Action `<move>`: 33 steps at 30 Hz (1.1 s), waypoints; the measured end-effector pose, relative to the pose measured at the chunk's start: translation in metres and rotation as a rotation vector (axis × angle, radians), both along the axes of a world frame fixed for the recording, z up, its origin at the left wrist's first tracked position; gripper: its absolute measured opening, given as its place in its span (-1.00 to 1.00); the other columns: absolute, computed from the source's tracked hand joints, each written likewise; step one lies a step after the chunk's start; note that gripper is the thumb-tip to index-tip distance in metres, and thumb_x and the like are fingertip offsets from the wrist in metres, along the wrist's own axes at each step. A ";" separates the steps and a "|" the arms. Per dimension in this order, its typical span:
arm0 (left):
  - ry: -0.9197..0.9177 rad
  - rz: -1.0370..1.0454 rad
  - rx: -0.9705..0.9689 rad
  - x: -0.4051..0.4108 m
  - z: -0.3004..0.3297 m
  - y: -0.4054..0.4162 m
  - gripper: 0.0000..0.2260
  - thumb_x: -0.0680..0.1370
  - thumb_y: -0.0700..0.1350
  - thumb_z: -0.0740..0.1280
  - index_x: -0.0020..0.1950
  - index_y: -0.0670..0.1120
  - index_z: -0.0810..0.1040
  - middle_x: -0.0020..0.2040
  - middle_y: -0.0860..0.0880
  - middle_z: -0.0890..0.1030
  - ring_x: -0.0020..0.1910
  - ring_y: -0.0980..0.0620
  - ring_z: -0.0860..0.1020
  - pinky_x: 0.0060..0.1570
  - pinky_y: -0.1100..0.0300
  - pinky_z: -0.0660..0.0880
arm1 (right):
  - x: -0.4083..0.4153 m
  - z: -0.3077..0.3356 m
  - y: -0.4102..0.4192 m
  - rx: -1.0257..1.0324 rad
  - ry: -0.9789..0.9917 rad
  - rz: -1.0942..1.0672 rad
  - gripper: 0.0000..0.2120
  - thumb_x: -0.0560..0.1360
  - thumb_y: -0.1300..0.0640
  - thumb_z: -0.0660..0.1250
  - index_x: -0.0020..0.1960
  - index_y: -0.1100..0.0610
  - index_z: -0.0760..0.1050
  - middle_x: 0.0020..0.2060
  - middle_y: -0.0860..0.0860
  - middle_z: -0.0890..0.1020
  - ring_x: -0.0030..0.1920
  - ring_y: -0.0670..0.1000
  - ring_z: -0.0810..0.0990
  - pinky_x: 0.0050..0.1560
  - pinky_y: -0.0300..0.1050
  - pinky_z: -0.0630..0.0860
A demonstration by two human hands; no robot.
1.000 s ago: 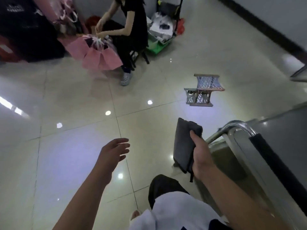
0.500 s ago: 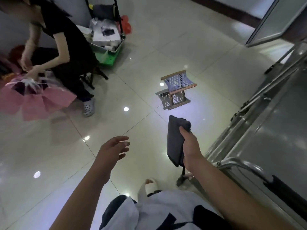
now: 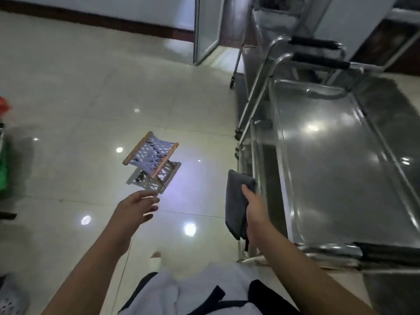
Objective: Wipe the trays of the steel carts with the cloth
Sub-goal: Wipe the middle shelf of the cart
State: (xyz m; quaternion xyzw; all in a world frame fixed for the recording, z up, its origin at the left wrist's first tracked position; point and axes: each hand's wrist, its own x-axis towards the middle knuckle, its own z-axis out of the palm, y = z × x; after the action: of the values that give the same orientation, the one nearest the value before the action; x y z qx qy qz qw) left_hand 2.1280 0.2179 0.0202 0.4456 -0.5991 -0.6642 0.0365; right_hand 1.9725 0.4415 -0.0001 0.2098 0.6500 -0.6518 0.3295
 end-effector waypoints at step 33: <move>-0.111 -1.239 -0.076 -0.526 -0.012 -0.026 -0.85 0.59 -0.19 0.33 0.09 -0.03 0.65 0.11 -0.18 0.66 0.07 -0.11 0.62 0.08 0.11 0.52 | -0.247 -0.004 -0.005 -0.047 0.201 -1.139 -0.74 0.59 -0.06 0.31 0.20 0.04 0.55 0.17 0.18 0.65 0.17 0.27 0.62 0.32 0.32 0.46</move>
State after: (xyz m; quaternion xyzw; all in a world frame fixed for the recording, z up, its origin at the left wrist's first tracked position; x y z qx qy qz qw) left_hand 1.6015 0.1922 0.0085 0.0473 -0.7706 -0.5160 -0.3709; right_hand 1.7260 0.4367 -0.0036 0.4563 0.4483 -0.7572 -0.1319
